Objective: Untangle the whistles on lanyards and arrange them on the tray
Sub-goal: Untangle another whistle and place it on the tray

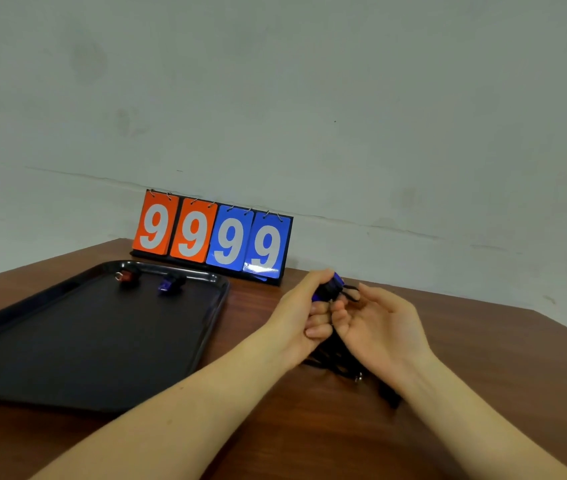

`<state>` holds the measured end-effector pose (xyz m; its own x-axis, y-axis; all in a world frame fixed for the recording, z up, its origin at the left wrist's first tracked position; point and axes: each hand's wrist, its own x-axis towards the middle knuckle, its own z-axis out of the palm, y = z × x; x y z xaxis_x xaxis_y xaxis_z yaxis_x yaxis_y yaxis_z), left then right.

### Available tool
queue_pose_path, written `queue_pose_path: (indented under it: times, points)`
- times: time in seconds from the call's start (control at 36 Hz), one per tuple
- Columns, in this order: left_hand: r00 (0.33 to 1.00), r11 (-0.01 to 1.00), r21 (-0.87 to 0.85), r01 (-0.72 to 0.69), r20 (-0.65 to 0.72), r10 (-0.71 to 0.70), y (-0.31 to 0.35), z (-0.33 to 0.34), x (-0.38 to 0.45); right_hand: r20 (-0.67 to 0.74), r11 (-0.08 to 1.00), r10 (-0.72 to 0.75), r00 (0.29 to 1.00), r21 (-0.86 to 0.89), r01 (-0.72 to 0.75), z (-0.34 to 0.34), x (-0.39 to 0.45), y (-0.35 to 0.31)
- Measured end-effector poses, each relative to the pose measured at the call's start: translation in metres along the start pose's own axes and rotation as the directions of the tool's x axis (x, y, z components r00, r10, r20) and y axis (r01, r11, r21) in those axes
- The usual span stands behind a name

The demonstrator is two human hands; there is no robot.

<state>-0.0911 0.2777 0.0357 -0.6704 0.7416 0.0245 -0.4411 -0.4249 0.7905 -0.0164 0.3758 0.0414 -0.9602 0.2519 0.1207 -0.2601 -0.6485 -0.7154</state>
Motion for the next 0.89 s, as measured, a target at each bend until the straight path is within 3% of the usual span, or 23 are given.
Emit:
queue_pose_path:
  times: [0.08,0.17,0.28,0.39,0.58,0.75,0.89]
  points:
    - [1.000,1.000,-0.021,0.013,-0.008,-0.014,0.002,0.002,-0.002,0.037,0.999,-0.017,0.999,-0.034,0.018,0.001,0.000,-0.001]
    - [0.999,0.998,-0.038,0.041,0.002,-0.041,0.002,0.004,-0.003,0.058,0.976,-0.077,0.995,-0.202,0.087,0.000,0.002,-0.001]
    - [0.993,0.978,-0.172,0.118,0.018,-0.117,0.001,0.003,-0.001,0.039,0.836,-0.205,0.978,-0.513,0.195,-0.001,0.006,-0.002]
    - [0.989,0.974,-0.174,0.142,0.062,-0.133,0.001,0.001,-0.002,0.007,0.748,-0.273,0.962,-0.628,0.217,-0.008,0.007,0.001]
    - [0.992,0.996,0.087,-0.001,0.123,-0.009,-0.002,0.003,0.000,-0.056,0.693,-0.288,0.956,-0.701,0.168,-0.013,0.007,-0.007]
    - [0.993,0.882,0.456,-0.116,0.053,0.104,-0.007,0.002,0.001,-0.066,0.708,-0.249,0.966,-0.693,0.135,-0.015,0.006,-0.005]
    - [0.990,0.855,0.501,-0.134,0.021,0.143,-0.004,-0.004,0.003,-0.022,0.679,-0.263,0.965,-0.715,0.168,-0.017,0.006,-0.003]
